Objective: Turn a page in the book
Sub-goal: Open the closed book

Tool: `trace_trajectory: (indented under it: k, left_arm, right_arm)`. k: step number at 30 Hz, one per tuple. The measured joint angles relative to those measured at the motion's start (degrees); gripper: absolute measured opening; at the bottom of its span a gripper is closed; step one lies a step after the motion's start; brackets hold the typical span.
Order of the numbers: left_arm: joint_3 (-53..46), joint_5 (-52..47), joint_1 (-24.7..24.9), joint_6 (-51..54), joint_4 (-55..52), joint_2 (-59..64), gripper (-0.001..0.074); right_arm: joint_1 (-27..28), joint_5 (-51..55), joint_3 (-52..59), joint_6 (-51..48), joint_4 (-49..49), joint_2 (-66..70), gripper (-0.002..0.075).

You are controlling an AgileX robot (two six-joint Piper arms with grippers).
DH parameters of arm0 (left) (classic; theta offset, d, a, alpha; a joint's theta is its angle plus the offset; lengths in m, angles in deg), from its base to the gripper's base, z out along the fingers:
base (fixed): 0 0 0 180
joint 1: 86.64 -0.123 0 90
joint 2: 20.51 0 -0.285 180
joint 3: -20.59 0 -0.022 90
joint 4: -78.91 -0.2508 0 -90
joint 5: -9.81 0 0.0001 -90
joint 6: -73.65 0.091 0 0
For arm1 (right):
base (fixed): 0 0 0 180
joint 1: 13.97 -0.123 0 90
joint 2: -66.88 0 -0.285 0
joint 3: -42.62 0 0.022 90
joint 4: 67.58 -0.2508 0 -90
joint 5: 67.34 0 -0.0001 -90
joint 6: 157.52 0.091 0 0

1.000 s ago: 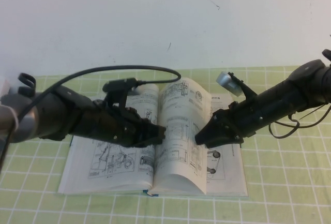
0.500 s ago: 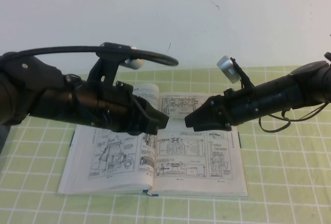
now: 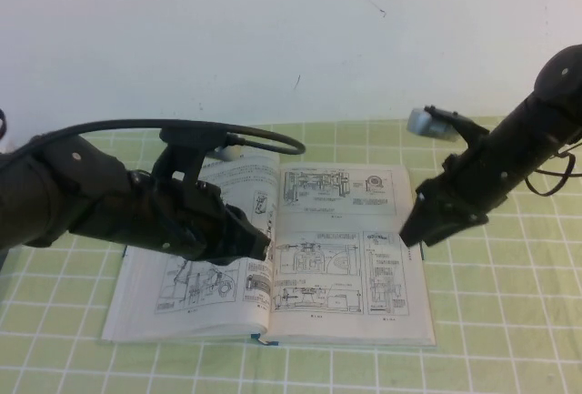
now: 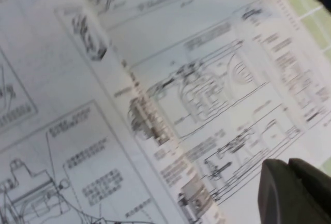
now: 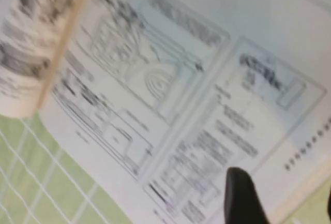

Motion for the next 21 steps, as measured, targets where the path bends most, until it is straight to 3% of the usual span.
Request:
trace_trajectory:
  k: [5, 21]
  left_arm:
    - [0.00, 0.24, 0.00, -2.13, 0.10, 4.56, -0.0002]
    - [0.00, 1.70, 0.09, -3.82, 0.89, 6.43, -0.0002]
  right_arm:
    - [-0.37, 0.70, 0.95, 2.30, 4.03, 0.79, 0.0342]
    - [-2.33, -1.64, 1.29, 2.09, 1.92, 2.53, 0.0343]
